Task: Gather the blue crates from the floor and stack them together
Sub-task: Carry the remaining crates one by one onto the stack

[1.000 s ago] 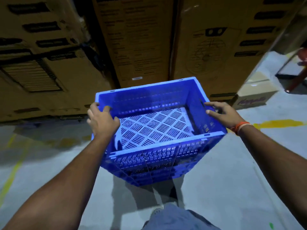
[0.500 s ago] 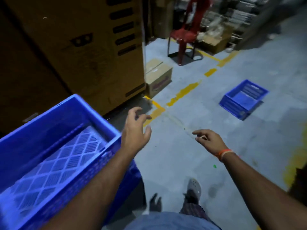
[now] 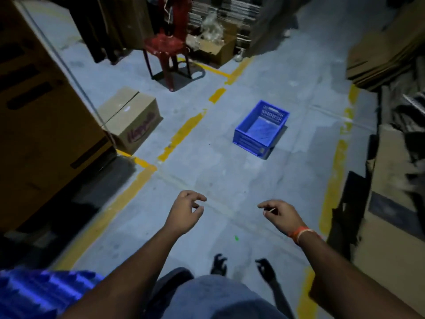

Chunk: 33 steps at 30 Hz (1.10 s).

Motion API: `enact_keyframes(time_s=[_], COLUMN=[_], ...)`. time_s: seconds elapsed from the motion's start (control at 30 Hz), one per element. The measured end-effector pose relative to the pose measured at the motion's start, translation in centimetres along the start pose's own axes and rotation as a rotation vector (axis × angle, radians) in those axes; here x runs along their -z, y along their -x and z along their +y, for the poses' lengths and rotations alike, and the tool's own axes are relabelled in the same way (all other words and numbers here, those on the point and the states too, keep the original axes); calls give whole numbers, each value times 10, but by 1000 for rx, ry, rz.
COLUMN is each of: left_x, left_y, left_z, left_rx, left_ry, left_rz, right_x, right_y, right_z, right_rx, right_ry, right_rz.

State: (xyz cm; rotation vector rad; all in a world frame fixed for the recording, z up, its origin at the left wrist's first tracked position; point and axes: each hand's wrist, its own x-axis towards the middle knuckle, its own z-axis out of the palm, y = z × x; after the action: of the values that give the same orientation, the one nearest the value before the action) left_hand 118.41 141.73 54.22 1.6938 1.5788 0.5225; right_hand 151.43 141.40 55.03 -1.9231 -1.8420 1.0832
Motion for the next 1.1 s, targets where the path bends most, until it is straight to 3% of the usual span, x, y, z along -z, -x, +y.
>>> enact_keyframes(time_s=[0.2,0.43,0.7,0.87,1.1], left_x=[-45,-98,-105,-112,-197], left_y=[-132,-324,-503,-598,-723], left_z=[36,67,128,152,178], left_rx=[56,150,327,398,690], left_ry=[38,118,107,121,224], left_rz=[-20,4,-35,71,247], right_x=[71,162,298,374,449], right_y=[-97,-285,-459,-578,-784], right_z=[42,79,106,139,212], right_rx=[2,55,41,70,228], right_ry=[58,126,224,303,410], right_rz=[-6,-92,-146,-211,-409])
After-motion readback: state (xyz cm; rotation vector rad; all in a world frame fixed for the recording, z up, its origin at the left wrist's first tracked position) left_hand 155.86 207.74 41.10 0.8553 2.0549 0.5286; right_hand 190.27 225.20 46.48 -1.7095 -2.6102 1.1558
